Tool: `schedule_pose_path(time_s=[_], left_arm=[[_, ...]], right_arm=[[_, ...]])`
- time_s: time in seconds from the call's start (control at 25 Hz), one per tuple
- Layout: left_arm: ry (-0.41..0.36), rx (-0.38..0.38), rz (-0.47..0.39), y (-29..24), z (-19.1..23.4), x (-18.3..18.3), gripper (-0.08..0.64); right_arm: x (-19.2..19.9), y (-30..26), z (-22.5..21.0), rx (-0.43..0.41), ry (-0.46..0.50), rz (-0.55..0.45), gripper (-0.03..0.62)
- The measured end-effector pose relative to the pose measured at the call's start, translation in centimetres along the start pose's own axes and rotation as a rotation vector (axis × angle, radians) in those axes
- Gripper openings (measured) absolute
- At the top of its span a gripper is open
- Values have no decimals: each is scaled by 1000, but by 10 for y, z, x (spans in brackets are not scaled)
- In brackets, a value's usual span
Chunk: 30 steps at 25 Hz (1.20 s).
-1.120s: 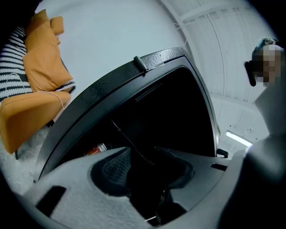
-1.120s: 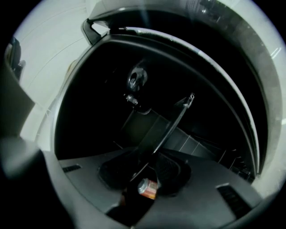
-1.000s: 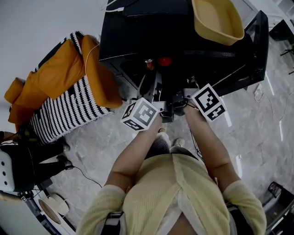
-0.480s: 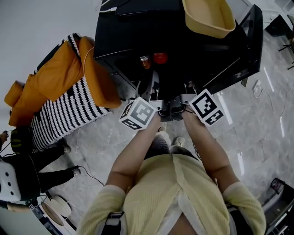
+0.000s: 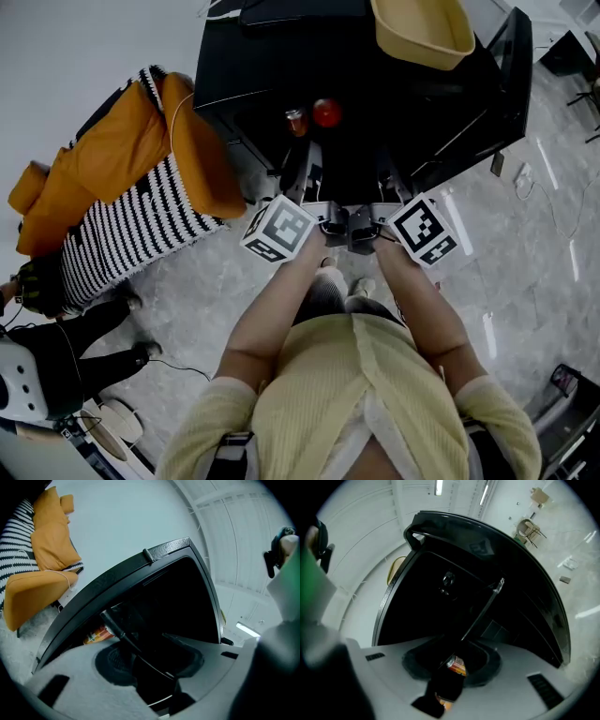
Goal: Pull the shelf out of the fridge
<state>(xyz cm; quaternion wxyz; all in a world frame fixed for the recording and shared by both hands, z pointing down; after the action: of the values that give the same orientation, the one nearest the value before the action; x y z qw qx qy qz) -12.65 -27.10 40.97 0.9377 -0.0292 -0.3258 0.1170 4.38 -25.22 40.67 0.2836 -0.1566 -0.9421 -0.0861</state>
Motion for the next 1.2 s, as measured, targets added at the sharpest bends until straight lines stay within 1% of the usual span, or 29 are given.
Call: schedule_pose_path(time_s=[0.24, 0.28, 0.32, 0.56, 0.88, 1.2], left_arm=[[-9, 15, 19, 4, -1, 6, 143], [-8, 12, 19, 6, 0, 6, 138], [-5, 12, 17, 8, 0, 7, 117], [10, 29, 12, 16, 2, 11, 107], [79, 54, 4, 32, 2, 17, 89], [111, 67, 12, 51, 1, 25, 83]], right_arm=[[4, 12, -1, 1, -3, 11, 109], [5, 14, 0, 0, -3, 13, 109], [5, 15, 0, -1, -3, 14, 108], [6, 24, 0, -6, -7, 25, 109], [9, 38, 2, -13, -5, 36, 107], [10, 57, 6, -21, 16, 48, 109]])
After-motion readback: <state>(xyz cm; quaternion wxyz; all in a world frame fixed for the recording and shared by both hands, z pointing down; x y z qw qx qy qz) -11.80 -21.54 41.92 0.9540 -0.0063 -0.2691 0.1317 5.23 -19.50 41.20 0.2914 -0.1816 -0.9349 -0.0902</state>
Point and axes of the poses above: the fingertips, and each gripper's own axes: y backward along the fingers, z to its left, x out of its underside, the point moved 3 cm from there along y, backward along the fingers, and after that the axes turned 11 degrees about -x, right-handed, at the moved point
